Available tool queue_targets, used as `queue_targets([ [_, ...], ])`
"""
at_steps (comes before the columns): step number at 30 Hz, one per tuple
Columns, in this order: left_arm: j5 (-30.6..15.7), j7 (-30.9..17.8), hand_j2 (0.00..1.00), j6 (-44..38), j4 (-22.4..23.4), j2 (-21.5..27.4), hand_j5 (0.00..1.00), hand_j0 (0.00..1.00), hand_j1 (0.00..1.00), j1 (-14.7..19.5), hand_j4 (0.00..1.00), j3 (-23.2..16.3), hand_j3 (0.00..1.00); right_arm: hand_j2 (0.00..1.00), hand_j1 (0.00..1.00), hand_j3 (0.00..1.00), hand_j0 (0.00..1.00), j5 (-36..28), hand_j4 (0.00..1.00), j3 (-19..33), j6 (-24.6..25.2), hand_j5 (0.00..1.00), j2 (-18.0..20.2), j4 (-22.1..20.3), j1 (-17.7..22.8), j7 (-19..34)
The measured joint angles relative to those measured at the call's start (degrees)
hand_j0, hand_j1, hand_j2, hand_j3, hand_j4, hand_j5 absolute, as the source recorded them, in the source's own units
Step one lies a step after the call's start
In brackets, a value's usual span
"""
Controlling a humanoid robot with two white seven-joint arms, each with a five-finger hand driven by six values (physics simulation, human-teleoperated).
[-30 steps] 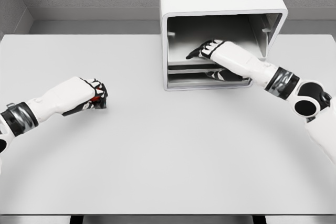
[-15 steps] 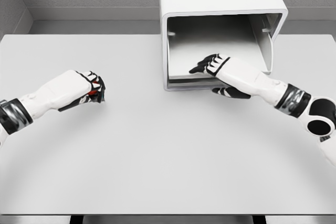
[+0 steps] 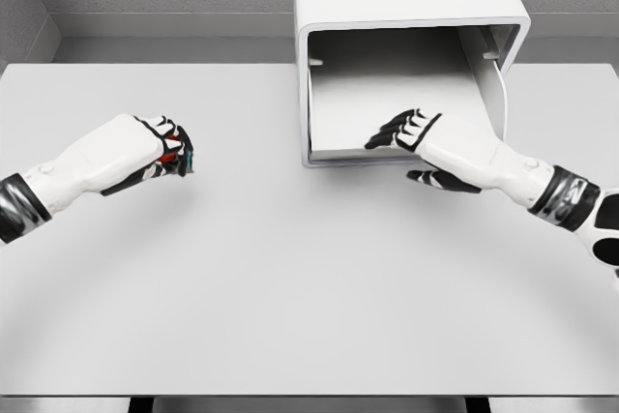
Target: Slide open multi-storey tabletop storage cabinets and put open load switch and slide close multi-storey tabletop storage cabinets
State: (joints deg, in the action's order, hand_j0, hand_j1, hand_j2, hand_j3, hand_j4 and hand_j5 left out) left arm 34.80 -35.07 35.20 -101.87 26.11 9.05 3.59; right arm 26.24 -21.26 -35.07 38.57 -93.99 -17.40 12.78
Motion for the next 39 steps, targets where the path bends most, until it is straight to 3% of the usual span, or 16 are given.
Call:
queue_targets([
  [8,-1.80,-0.01,0.30,0.01,-1.02,-0.04,0.30,0.30,0.30,0.26,0.30,0.46,0.30,0.77,0.77,0.77,0.77,-0.21,0.77,2.11,0.01,0.77,1.29,-2.76,2.99,-0.02],
  [20,-5.25,0.00,0.30,0.00,-1.28,-0.59,0.30,0.30,0.30,1.93,0.30,1.11,0.30,0.71,0.71,0.71,0.71,-5.91,0.71,8.07,0.00,0.71,5.35,-5.82,2.90,0.03],
  [32,-7.90,-0.01,0.31,0.01,-1.29,-1.75,0.31,0.31,0.31,4.83,0.31,0.75,0.31,0.65,0.65,0.65,0.65,-9.01,0.65,12.93,0.00,0.65,9.50,-5.11,4.66,0.09],
  [39,-8.06,-0.01,0.31,0.00,-1.29,-4.62,0.31,0.31,0.31,5.98,0.31,0.50,0.31,0.60,0.60,0.60,0.60,-9.14,0.60,14.75,0.00,0.60,9.80,-1.10,4.75,0.08],
])
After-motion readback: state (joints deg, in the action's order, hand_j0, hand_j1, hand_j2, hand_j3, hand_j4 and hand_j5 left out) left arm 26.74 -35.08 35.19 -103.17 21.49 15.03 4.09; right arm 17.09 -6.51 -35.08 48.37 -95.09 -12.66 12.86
